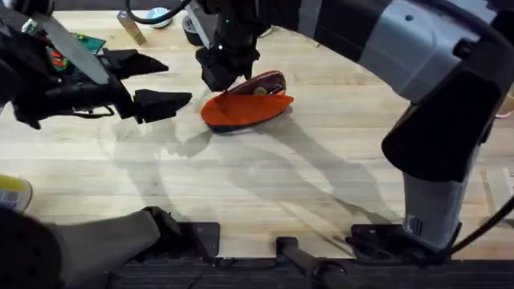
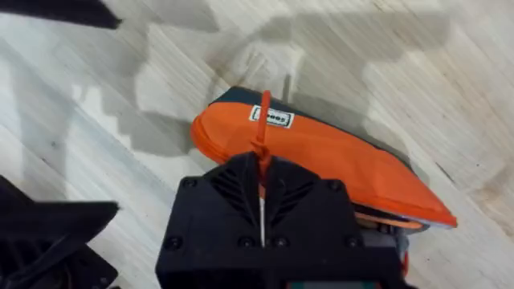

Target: Unzip the bag, pick up the pens from the table one at a time and place them inside, then zip the bag closed.

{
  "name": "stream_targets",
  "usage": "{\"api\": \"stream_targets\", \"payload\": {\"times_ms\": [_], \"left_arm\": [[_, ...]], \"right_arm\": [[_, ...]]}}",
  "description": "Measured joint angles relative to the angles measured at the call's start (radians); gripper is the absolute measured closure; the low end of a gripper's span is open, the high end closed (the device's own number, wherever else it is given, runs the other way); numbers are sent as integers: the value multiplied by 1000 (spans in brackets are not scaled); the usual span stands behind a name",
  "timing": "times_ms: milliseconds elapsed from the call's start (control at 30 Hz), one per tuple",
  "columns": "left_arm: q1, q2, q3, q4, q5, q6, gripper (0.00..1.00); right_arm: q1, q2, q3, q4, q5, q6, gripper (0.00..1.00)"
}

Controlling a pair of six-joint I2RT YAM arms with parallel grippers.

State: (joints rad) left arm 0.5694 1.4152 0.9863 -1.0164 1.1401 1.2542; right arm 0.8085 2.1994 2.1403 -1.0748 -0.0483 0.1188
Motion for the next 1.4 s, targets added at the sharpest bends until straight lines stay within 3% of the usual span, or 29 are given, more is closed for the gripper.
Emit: {"api": "stream_targets", "payload": {"times_ms": [600,833,1033,1200,1300,1400], "left_arm": [[-10,385,0,4,106,303,69],[-94,454,0,6,121,413,105],[-156,456,0,8,121,444,156],[-181,456,0,8,120,452,246],[-192,456,0,8,121,455,357],[-192,456,0,7,121,458,653]], "right_arm": [[0,0,0,3,0,0,971],[0,0,0,4,0,0,971],[0,0,0,4,0,0,971],[0,0,0,4,0,0,971],[0,0,0,4,0,0,971],[0,0,0,4,0,0,971]]}}
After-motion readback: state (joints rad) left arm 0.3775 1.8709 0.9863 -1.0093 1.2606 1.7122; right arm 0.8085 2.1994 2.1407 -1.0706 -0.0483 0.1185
